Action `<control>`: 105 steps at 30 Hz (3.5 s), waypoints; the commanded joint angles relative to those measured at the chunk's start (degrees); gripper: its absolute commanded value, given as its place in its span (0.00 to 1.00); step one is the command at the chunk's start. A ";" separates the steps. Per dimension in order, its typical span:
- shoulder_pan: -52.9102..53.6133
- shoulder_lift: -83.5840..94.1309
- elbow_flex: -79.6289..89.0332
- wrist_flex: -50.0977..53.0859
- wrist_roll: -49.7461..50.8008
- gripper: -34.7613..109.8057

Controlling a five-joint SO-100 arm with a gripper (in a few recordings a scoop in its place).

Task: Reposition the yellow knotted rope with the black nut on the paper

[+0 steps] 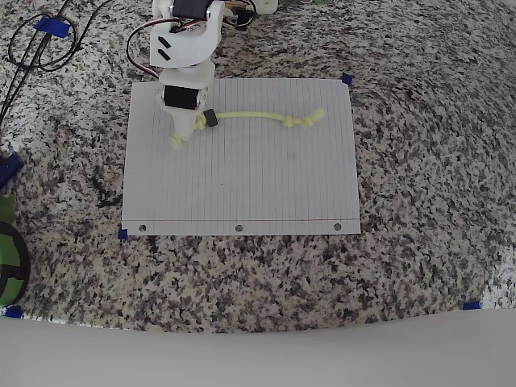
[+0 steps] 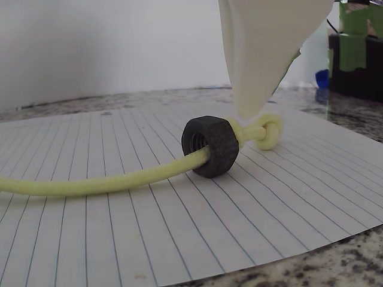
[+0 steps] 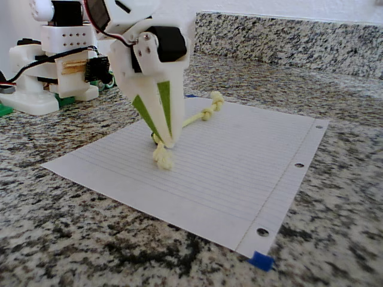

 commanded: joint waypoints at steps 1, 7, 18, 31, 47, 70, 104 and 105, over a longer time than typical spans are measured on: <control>-0.79 2.90 -2.20 -1.23 -0.44 0.24; -4.31 9.40 -2.20 -0.97 -1.41 0.24; -10.90 38.67 1.67 20.13 -5.98 0.24; -10.72 72.51 22.94 32.26 -8.44 0.24; -10.90 85.17 35.60 41.84 -11.07 0.24; -11.07 85.87 37.27 44.65 -11.07 0.24; -10.72 85.87 37.35 44.56 -11.60 0.24; -10.72 85.87 37.35 44.56 -11.60 0.24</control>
